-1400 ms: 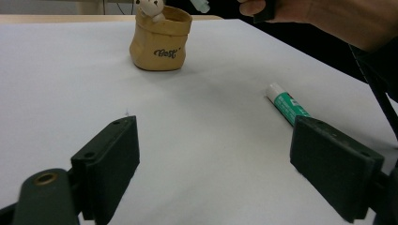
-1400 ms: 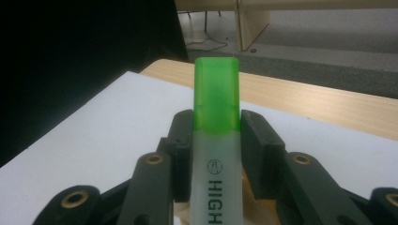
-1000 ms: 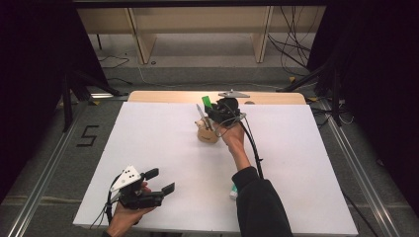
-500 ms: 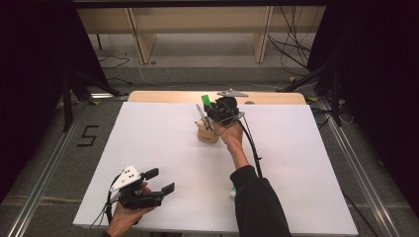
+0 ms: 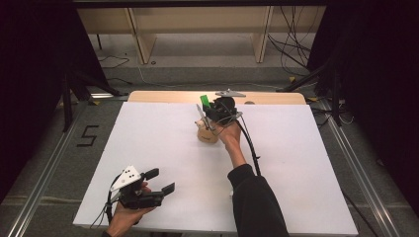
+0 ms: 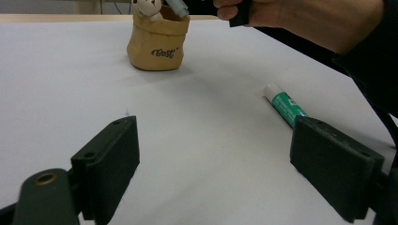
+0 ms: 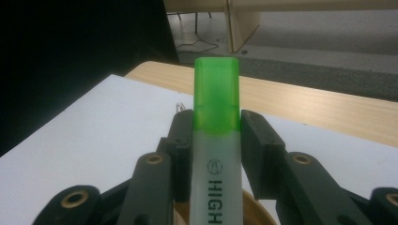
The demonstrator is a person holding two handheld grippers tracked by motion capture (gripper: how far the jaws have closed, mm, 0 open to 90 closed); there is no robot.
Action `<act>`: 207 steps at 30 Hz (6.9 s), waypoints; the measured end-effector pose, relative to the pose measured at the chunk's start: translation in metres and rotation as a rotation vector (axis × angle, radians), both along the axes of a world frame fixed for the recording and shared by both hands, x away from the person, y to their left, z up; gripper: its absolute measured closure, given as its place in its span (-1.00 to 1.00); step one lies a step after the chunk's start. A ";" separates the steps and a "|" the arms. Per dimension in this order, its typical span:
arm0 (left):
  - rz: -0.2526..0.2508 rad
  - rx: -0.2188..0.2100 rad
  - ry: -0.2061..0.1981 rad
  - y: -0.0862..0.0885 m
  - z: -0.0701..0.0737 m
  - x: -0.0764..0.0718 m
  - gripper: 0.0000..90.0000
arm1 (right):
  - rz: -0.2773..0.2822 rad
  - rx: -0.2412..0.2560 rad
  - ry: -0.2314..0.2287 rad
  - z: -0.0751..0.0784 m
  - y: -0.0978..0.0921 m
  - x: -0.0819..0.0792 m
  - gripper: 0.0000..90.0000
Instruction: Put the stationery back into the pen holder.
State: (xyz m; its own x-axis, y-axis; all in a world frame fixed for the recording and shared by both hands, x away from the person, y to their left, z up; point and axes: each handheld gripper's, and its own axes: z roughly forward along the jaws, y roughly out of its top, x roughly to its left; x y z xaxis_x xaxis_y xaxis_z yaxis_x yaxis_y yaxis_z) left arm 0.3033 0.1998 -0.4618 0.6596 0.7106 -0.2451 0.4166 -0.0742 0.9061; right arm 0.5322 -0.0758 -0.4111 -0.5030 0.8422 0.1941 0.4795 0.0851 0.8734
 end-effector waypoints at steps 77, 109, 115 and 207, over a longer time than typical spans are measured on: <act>-0.010 0.001 0.001 -0.002 0.000 0.000 -0.65 | 0.001 -0.058 -0.032 -0.016 0.002 -0.004 0.48; -0.009 0.024 0.022 -0.005 -0.002 0.001 -0.65 | 0.104 -0.041 -0.022 0.019 -0.069 -0.079 -0.32; -0.012 0.034 0.027 -0.007 -0.002 0.001 -0.65 | 0.109 -0.038 -0.033 0.018 -0.087 -0.099 -0.34; -0.148 0.316 0.234 -0.195 -0.003 0.028 -0.60 | -0.011 -0.137 -0.041 -0.035 -0.171 -0.228 -0.43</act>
State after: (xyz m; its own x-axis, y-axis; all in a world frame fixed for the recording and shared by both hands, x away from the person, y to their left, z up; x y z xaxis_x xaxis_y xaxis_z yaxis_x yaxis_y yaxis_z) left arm 0.3318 0.0049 -0.4646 0.7122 0.6769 -0.1856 0.5728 -0.4077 0.7111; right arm 0.3043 -0.2472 -0.4459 -0.4984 0.8651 0.0564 0.4455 0.1997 0.8727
